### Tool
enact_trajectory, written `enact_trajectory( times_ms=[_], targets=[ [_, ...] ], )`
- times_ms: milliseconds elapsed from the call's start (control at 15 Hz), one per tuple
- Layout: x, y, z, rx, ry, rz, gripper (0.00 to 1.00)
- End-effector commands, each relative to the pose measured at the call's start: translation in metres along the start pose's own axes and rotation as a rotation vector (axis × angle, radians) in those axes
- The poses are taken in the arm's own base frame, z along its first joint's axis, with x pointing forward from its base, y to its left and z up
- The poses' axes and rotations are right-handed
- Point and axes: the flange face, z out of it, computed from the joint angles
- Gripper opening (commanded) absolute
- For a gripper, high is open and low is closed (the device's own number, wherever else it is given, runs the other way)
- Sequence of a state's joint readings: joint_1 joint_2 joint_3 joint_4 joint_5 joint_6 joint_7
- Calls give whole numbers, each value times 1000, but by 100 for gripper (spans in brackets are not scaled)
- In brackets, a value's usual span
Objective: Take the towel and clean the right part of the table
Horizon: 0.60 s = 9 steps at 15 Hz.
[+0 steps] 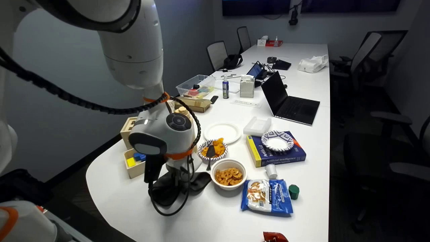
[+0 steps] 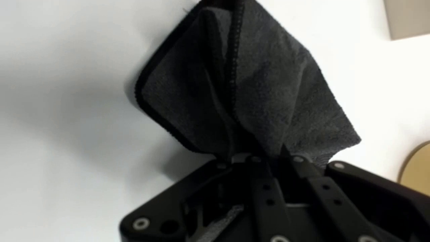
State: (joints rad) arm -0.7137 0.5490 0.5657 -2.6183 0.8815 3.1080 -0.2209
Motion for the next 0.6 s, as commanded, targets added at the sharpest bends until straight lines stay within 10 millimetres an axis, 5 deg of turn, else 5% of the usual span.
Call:
enact_trajectory(
  times_ms=[0,200,533],
  targets=[
    [-6,-36,17,31,-28,-106,2],
    [-22,-51,35,16,-108,-205,2],
    [-50,-28,45,-108,-252,-268,2]
  ],
)
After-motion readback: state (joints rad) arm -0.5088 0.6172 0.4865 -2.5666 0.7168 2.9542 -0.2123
